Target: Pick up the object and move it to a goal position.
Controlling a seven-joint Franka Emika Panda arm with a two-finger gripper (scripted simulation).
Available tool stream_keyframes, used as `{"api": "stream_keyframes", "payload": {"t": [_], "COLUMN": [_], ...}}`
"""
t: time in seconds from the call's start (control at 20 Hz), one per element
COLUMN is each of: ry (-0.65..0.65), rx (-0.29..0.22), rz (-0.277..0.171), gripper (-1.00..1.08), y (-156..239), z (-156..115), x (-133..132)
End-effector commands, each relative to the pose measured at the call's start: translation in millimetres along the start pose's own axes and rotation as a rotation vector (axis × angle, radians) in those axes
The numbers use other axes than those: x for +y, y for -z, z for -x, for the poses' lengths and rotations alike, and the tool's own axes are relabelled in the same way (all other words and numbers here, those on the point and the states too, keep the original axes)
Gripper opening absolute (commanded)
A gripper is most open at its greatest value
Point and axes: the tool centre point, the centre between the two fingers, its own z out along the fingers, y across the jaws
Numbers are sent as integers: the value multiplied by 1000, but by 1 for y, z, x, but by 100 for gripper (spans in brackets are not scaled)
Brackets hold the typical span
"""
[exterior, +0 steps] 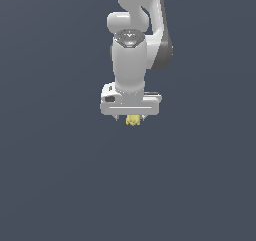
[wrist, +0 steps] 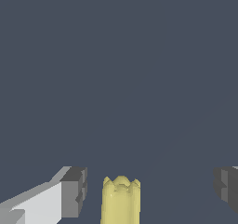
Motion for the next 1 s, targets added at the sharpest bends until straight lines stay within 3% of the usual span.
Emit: {"api": "stream_keyframes", "payload": {"t": [0.0,0.5,0.95], "ry": [-4,-11,-32], "rx": [0,-11,-38], "rz": [-1,2,9], "gripper": [100,100,100], "y": [1,-20,-65], "z": [-1,19,72], "x": [1,-4,-11]}}
